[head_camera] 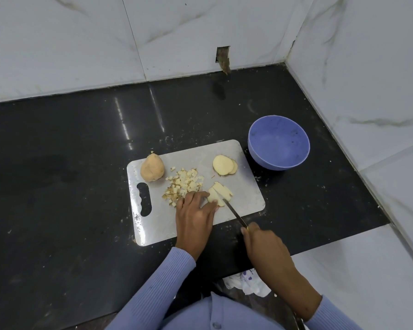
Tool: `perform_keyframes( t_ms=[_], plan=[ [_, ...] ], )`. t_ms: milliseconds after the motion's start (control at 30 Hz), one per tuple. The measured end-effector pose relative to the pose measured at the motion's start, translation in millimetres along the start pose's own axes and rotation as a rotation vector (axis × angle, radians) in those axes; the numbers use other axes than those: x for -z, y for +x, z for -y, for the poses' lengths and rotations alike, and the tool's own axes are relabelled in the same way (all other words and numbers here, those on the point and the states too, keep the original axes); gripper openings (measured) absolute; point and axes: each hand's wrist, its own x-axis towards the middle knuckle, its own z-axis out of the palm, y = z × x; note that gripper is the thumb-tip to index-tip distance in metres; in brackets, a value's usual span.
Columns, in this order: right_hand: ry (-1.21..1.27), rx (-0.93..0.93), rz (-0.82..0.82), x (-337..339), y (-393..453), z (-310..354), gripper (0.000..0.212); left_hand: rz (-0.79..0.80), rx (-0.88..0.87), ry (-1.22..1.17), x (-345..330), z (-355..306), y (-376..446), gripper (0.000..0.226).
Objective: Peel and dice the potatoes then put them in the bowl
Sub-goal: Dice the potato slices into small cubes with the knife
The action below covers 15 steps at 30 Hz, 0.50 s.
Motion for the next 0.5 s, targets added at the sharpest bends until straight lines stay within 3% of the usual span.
perform_keyframes(
  t_ms=[300,500],
  plan=[
    [-0.003,0.06,-0.037,5,36,33,0.036,0.024,0.026,-0.054,4,2,3,0.01],
    [-0.076,0.035,-0.008,-8,16,17,0.033,0.027,0.036,-0.012,5,0,5,0.009]
  ],
)
